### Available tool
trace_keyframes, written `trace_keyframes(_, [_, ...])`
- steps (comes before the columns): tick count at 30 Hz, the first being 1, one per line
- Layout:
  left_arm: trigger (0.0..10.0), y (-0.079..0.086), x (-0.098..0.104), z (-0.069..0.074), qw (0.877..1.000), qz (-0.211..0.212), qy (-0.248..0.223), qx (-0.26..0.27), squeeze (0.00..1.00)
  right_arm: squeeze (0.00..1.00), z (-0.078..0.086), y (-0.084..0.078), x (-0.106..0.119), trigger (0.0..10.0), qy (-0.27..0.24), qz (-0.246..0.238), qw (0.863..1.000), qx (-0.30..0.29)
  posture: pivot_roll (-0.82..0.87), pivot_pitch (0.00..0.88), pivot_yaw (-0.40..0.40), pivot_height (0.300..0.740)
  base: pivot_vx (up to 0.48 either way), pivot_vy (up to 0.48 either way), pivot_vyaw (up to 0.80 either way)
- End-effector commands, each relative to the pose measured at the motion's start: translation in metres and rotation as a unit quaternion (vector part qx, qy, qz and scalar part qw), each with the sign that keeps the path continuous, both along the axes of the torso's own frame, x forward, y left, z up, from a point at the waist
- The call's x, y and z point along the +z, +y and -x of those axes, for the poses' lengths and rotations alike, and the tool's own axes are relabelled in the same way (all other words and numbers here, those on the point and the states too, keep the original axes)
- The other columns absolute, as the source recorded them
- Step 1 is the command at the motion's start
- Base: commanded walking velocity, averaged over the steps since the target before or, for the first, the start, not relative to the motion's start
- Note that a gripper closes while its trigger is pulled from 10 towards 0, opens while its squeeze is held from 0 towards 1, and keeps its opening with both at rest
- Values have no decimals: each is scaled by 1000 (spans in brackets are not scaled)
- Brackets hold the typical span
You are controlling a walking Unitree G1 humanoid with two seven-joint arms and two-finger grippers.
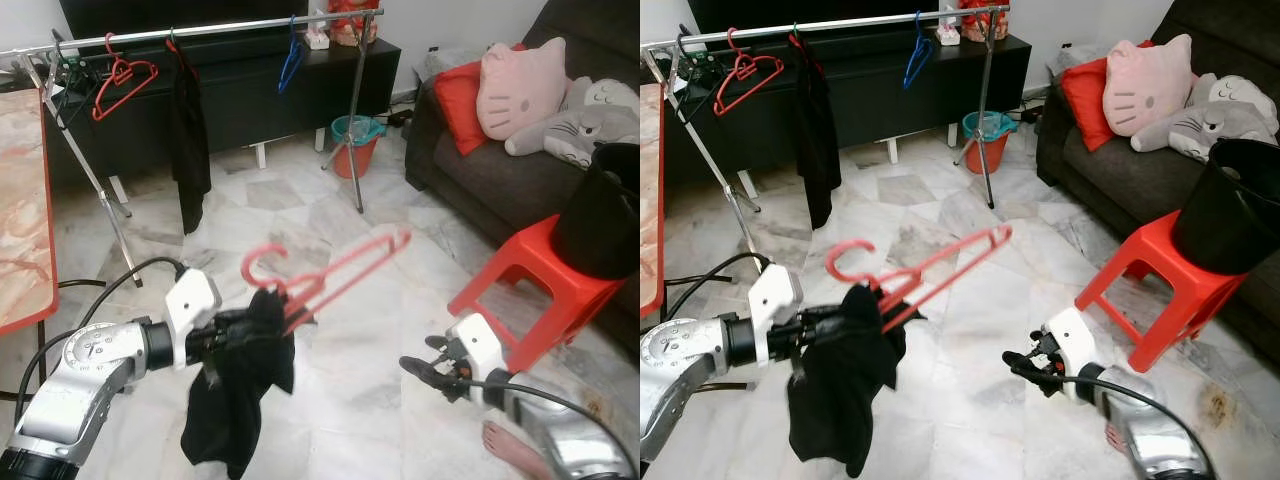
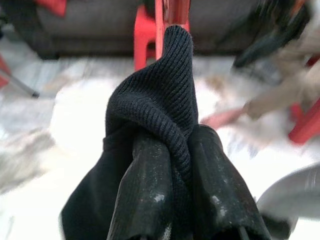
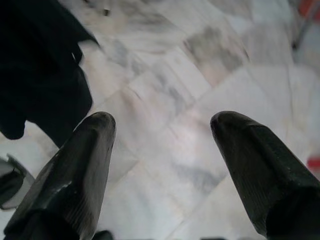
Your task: Hang hanger
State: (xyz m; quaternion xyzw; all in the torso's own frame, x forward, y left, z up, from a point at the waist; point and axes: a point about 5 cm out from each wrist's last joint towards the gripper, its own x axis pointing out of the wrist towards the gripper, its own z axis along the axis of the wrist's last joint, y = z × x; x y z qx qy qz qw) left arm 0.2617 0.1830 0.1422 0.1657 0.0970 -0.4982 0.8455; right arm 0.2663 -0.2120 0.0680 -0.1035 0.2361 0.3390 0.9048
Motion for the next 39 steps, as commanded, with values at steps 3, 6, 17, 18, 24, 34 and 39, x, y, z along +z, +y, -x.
trace_keyframes(3, [10000,1,-3,-16,996,-69,-29,46,0,0,12,33,27,10000,-13,-28,988,151,13,0,-48,740,0,0,0])
trace_keyframes(6, [10000,0,-6,-21,994,-94,-32,52,0,0,23,52,39,10000,-12,-51,972,228,11,0,-47,740,0,0,0])
trace_keyframes(17, [10000,-11,-9,-3,992,-107,29,-57,0,0,34,66,56,10000,4,-56,943,327,16,28,-47,740,0,0,0])
trace_keyframes(18, [10000,-10,-6,1,991,-99,42,-76,0,0,33,66,54,10000,13,-50,941,335,17,32,-47,740,0,0,0])
trace_keyframes(24, [10000,-7,-1,11,986,-98,68,-116,0,0,25,66,55,10000,8,-42,941,337,25,44,-46,740,0,0,0])
trace_keyframes(34, [10000,-8,-3,22,980,-92,102,-144,0,0,13,78,76,10000,-37,-100,937,333,25,53,-44,740,0,0,0])
trace_keyframes(39, [10000,-8,-1,23,980,-90,105,-146,0,0,8,72,63,10000,-24,-67,946,317,23,59,-46,740,0,0,0])
